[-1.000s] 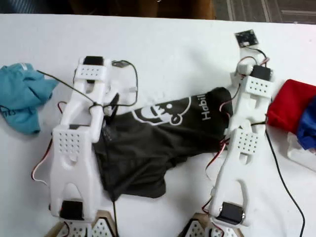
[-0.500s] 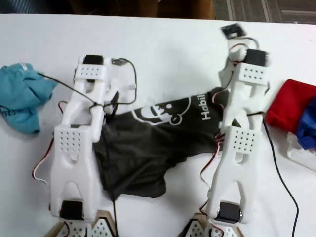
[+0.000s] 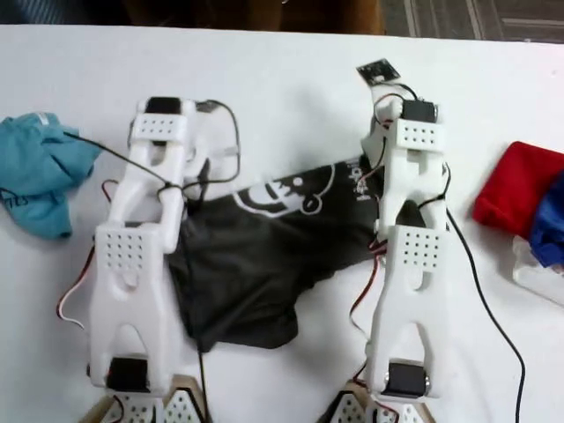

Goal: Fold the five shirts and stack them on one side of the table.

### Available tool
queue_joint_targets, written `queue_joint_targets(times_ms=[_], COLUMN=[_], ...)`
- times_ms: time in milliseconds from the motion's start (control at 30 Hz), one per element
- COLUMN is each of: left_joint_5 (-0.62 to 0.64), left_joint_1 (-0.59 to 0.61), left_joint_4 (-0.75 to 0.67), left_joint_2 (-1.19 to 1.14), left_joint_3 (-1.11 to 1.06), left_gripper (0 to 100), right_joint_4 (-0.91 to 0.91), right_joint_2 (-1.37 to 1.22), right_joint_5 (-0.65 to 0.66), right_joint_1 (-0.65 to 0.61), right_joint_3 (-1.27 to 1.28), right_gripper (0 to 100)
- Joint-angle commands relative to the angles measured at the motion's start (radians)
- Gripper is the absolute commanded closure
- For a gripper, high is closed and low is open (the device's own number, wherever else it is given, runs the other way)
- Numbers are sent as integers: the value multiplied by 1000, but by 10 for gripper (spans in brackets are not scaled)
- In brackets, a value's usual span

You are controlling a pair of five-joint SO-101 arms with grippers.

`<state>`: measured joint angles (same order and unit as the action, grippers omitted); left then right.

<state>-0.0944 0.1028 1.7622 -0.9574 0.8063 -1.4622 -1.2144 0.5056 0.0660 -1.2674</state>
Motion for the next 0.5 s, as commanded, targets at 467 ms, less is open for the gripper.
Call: queue_joint_targets(times_ms=[467], left_joint_5=[64], left_joint_1=[83], left_joint_4=[-235], left_joint_2=[17], left_joint_3=[180], left_gripper=[969], right_joint_4=[216], right_joint_2=[-51], right_joint_5=[-2], right_joint_1=[51], right_joint_3=[-209], right_gripper=[979])
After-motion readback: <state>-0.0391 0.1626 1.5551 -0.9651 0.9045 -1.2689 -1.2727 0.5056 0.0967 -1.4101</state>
